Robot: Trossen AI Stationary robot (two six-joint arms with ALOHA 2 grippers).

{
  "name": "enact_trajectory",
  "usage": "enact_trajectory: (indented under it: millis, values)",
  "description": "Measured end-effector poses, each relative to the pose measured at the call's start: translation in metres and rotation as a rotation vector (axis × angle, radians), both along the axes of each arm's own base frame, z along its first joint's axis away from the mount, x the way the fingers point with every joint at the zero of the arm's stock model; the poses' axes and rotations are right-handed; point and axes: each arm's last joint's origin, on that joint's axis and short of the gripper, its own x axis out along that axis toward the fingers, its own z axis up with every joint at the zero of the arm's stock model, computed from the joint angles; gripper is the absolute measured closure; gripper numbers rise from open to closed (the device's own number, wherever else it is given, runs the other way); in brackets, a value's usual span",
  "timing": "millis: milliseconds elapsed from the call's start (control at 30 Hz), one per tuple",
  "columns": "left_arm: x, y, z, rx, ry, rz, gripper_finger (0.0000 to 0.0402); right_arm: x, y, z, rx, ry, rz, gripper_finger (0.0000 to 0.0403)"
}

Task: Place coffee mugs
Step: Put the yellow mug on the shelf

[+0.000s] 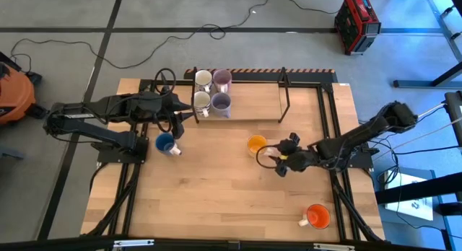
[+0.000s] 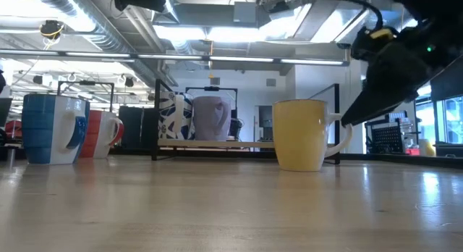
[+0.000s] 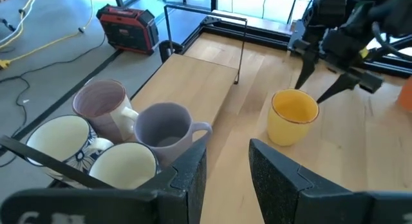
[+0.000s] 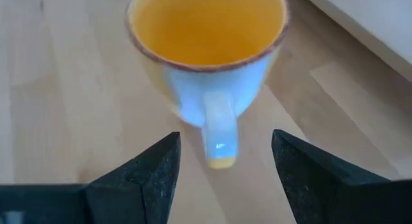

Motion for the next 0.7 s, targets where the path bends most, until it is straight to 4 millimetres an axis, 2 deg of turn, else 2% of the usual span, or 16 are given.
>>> enact_trajectory:
  millis: [200,333,467,700]
  values:
    - [0.000,0.000,0.000,-0.019,-0.010,0.010,0.0292,0.009,-0.007,-0.004,-0.015,-0.031,0.016,0.0175]
    - [0.000,0.000,0.000,-0.021,-0.013,0.010,0.0292,0.016,-0.010,-0.015,-0.007,0.005,0.050,0.0202]
    - [0.000,0.000,0.000,-0.023,-0.014,0.012,0.0292,0.020,-0.008,-0.020,0.002,0.002,0.057,0.0255]
    - [0.000,0.000,0.000,-0.023,-0.014,0.013,0.0292,0.020,-0.007,-0.021,0.024,0.009,0.080,0.0372]
